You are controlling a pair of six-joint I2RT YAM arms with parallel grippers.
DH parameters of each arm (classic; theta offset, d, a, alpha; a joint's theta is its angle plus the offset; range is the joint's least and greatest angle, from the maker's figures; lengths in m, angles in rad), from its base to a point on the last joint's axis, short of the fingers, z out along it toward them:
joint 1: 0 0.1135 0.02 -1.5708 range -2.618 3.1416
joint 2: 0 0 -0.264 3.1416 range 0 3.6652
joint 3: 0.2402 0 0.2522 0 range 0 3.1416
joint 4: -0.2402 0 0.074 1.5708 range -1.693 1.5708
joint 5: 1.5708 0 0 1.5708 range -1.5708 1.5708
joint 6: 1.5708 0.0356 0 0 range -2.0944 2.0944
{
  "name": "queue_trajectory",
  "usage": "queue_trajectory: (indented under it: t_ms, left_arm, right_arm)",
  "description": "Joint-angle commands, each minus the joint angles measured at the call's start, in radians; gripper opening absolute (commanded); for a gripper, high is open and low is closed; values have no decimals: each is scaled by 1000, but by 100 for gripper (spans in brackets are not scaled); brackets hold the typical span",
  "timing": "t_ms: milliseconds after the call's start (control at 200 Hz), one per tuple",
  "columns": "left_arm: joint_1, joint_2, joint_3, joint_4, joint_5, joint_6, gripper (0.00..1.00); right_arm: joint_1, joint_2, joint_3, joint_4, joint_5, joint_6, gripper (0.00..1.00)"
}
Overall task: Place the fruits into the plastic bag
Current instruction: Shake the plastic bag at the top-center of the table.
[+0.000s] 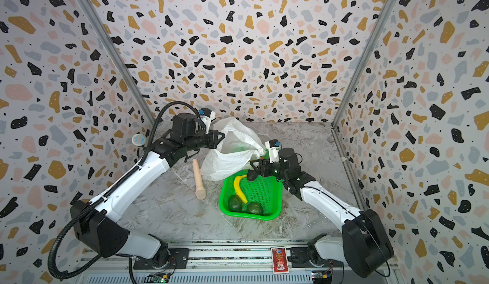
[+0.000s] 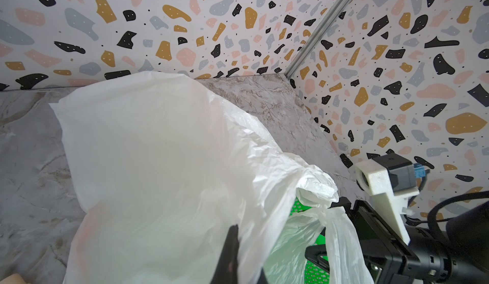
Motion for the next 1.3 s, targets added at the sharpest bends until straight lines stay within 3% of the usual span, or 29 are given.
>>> queue_trajectory:
  t_ms: [0,150,255,541,701,876,1166,1297]
  left_arm:
    - [-3,-4,30,17,6,9,0]
    - [-3,-5,28,14,-2,10,0]
    - [-3,-8,26,2,-28,13,0]
    - [52,-10,9,-15,-182,-54,0]
    - [114,-32,-37,18,-203,-104,0]
    - [145,-39,-65,20,-221,-101,0]
    - [205,-51,-94,19,-265,-81,0]
    - [222,-46,-63,22,-240,-52,0]
  right_arm:
    - [-9,36,64,79,-18,25,49]
    - [-9,85,137,63,-20,3,12]
    - [-9,92,215,-7,31,-47,0]
    - [31,214,663,-262,56,-275,0]
    - [129,311,905,-414,92,-398,0]
    - [271,403,1061,-582,142,-541,0]
    - [370,374,1045,-734,167,-588,0]
    - [381,277,946,-745,86,-578,0]
